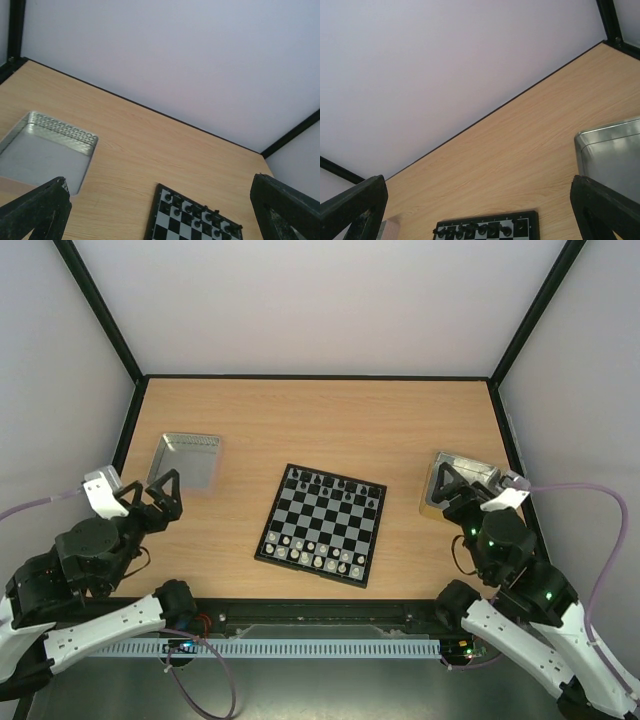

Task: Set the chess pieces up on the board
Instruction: Reset both arms

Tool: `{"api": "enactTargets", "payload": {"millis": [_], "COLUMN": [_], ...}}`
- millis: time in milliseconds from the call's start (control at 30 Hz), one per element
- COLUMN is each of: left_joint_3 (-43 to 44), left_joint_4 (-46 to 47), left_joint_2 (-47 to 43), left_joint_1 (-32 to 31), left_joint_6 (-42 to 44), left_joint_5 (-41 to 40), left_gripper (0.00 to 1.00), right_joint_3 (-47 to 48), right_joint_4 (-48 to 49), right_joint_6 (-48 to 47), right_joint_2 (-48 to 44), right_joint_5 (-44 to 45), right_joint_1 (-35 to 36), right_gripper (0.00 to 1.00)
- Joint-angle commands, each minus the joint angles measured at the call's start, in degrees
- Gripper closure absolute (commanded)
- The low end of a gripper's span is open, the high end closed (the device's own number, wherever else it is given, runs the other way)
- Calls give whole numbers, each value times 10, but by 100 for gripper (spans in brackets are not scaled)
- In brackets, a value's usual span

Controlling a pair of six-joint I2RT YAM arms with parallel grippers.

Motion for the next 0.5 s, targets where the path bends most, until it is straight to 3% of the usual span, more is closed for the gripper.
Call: {"api": "enactTargets", "payload": {"millis": [0,467], "left_joint_3": [19,27], "left_joint_4": [-40,-31], "left_joint_2": [-11,-9], "left_joint_1": [1,3], "left_joint_6": [-13,10], "left_joint_5": [-56,-58], "left_gripper": [1,1], "right_joint_3": [11,8], "right_joint_4": [-44,-38], "right_joint_6": [-30,-33], "right_joint_2": [-32,-64], "right_joint_5": [33,36], "right_joint_1": [0,0], "right_gripper": [2,2]}}
